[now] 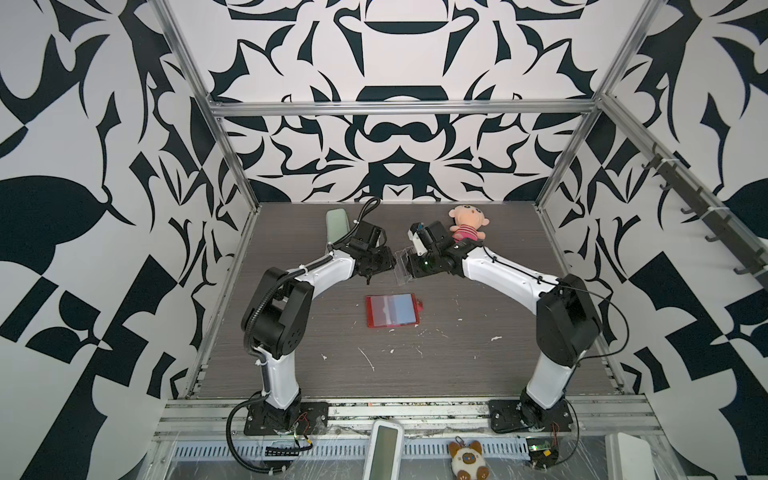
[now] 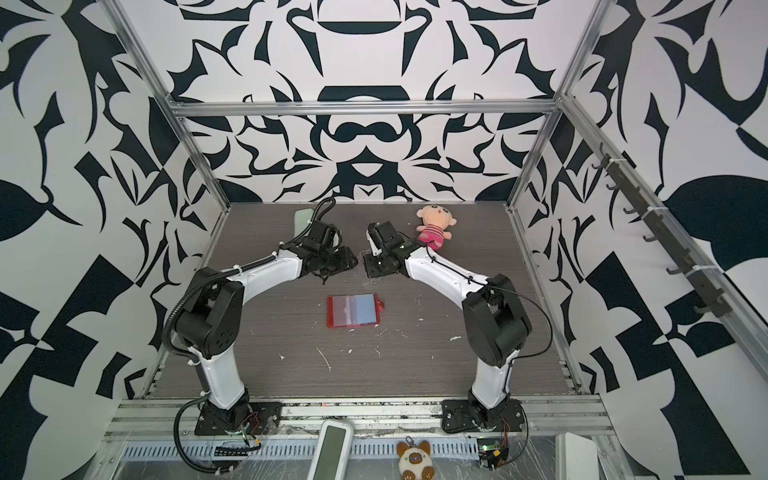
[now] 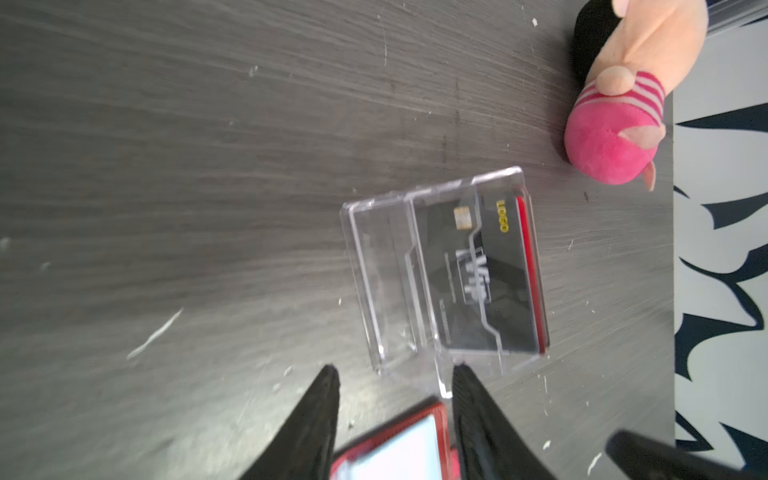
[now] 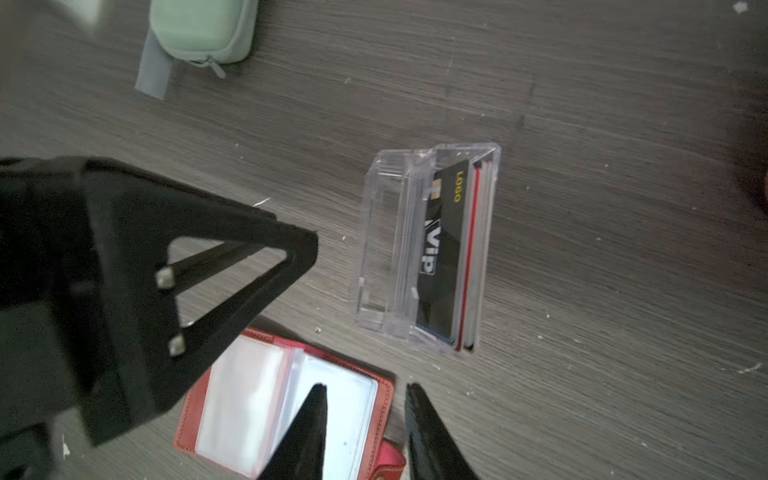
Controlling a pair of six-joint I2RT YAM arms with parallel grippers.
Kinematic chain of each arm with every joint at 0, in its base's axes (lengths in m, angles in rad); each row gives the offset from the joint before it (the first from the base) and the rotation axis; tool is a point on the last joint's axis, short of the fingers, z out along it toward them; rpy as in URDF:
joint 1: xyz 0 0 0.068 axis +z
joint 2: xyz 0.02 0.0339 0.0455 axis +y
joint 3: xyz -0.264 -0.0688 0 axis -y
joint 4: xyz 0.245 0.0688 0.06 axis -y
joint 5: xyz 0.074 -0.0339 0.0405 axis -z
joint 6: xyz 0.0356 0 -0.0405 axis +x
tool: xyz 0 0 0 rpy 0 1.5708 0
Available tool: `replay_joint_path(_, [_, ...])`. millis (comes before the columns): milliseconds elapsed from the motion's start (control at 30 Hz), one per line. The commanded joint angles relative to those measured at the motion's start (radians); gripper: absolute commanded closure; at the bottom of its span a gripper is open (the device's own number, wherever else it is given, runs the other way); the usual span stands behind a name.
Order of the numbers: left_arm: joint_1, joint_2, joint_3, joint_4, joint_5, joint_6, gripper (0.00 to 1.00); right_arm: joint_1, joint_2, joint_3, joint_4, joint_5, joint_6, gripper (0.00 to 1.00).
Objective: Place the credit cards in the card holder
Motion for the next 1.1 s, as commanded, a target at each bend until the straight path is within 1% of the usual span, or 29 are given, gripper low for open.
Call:
replay_joint_path(0, [0.004,0.048,0.067,-0.055,0.058,0.004,0.43,-0.034,0.037,0.096,-0.072,-0.058,-0.038,0.6])
replay_joint_path(200, [0.015,0.121,0.151,-0.09,0.08,-0.005,0.42,-0.065,0.117,0.189,-0.098,-0.067,-0.037,0.56])
replay_joint_path(367, [0.02,0.177,0.209,-0.131,0.096,-0.008,0.43,-0.084,0.173,0.256,-0.129,-0.066,-0.031,0.56])
replay_joint_path(500, [0.022,0.205,0.226,-0.148,0.097,-0.014,0.45,-0.094,0.213,0.297,-0.15,-0.078,-0.03,0.56])
replay_joint_path(800, [0.024,0.246,0.255,-0.176,0.106,-0.011,0.48,-0.109,0.248,0.321,-0.154,-0.089,-0.02,0.57])
replay_joint_path(1067, [0.026,0.264,0.26,-0.201,0.084,-0.008,0.52,-0.113,0.267,0.333,-0.159,-0.1,-0.009,0.59])
